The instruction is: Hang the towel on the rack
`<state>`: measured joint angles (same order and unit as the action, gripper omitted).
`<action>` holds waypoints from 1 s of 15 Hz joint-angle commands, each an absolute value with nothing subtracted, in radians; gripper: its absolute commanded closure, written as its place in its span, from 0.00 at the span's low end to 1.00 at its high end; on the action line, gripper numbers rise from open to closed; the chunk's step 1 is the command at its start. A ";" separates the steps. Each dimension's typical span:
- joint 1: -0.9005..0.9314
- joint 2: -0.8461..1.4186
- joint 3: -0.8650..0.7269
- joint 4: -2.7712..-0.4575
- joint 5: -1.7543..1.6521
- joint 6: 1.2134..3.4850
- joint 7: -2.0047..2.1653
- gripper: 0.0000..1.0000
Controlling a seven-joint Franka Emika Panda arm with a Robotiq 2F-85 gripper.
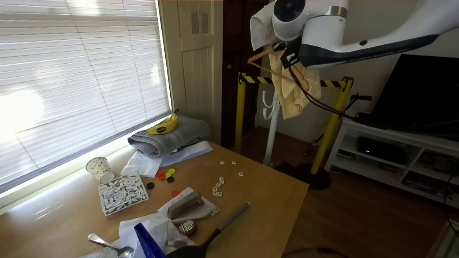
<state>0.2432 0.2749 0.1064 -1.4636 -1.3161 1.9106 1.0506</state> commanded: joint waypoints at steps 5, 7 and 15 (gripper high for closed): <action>0.217 0.277 0.132 -1.465 -1.225 1.995 0.950 0.31; 0.213 0.273 0.136 -1.471 -1.192 2.066 0.899 0.18; 0.227 0.297 0.137 -1.456 -1.074 2.306 0.720 0.00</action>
<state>0.2300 0.2856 0.1358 -1.4643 -1.1213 2.2668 0.7718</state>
